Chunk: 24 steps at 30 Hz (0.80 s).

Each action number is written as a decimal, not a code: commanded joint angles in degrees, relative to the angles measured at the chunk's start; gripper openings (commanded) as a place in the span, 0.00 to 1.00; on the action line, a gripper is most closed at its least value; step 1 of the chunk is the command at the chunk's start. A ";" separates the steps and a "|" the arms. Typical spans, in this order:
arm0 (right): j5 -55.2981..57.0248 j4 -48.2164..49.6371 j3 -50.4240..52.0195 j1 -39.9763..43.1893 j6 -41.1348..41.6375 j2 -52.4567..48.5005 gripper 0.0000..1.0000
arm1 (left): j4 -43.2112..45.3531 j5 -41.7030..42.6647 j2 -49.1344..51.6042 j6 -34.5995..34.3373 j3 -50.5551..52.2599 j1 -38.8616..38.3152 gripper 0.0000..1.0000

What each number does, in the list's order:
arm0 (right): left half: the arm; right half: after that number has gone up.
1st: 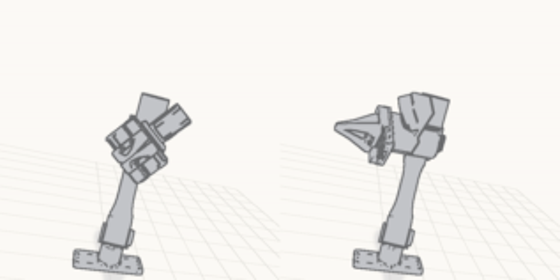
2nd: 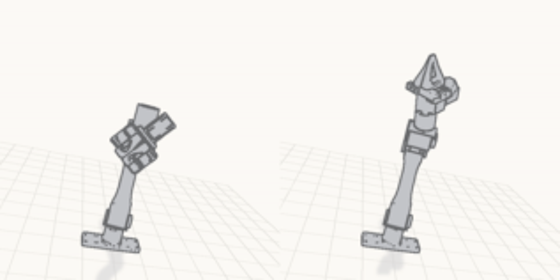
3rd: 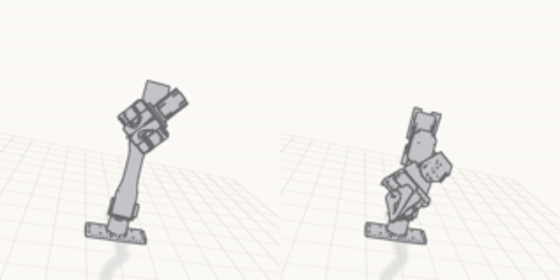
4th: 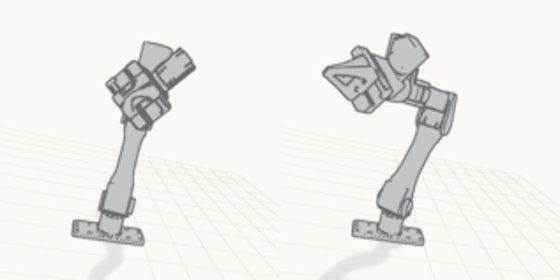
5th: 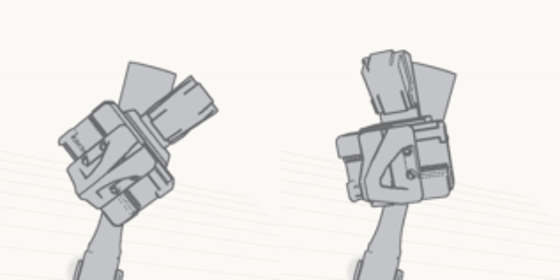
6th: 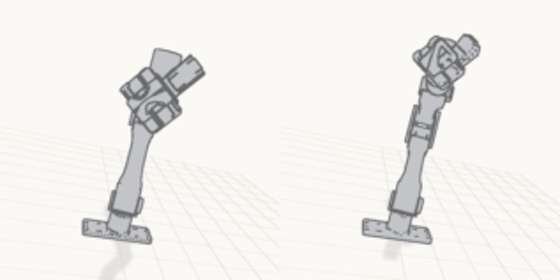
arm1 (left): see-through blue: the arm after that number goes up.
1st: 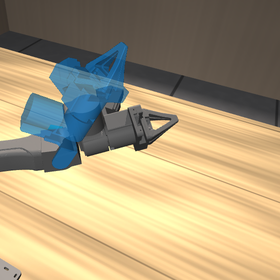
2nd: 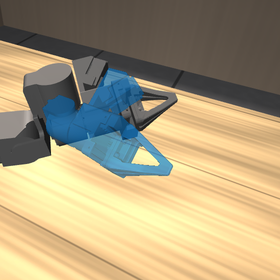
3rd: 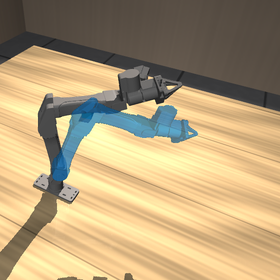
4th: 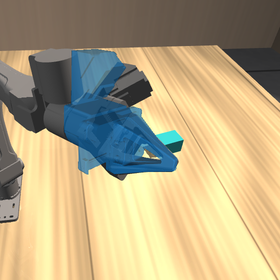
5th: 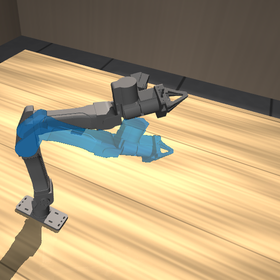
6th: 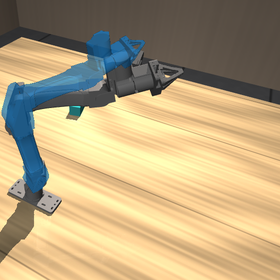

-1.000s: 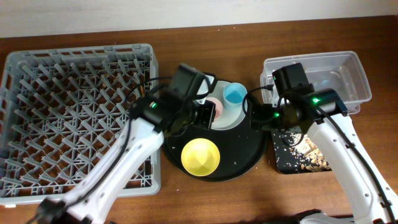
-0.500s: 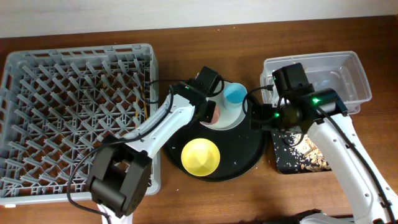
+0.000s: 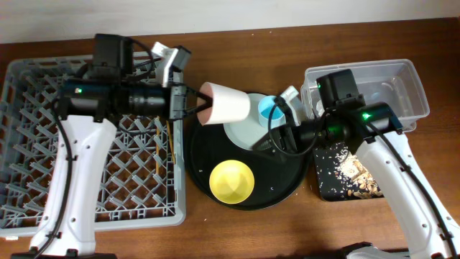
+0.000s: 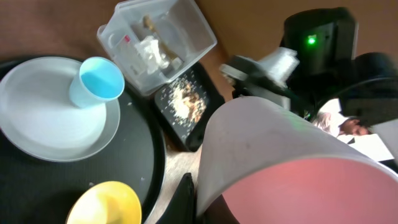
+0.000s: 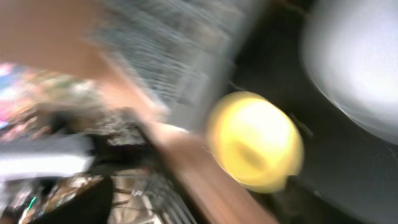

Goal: Sort waste into correct bins and load items into the dishwasher rack

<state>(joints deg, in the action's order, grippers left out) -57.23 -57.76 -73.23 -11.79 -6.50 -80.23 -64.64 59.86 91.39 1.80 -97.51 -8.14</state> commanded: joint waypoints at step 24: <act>12.15 24.68 -0.87 -2.32 30.45 1.01 0.31 | -2.67 -13.92 -0.35 4.94 -0.68 13.51 0.68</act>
<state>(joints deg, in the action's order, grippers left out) -67.99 -28.49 -73.97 -13.74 20.71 -79.48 -66.24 61.49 91.39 8.08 -97.51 -5.48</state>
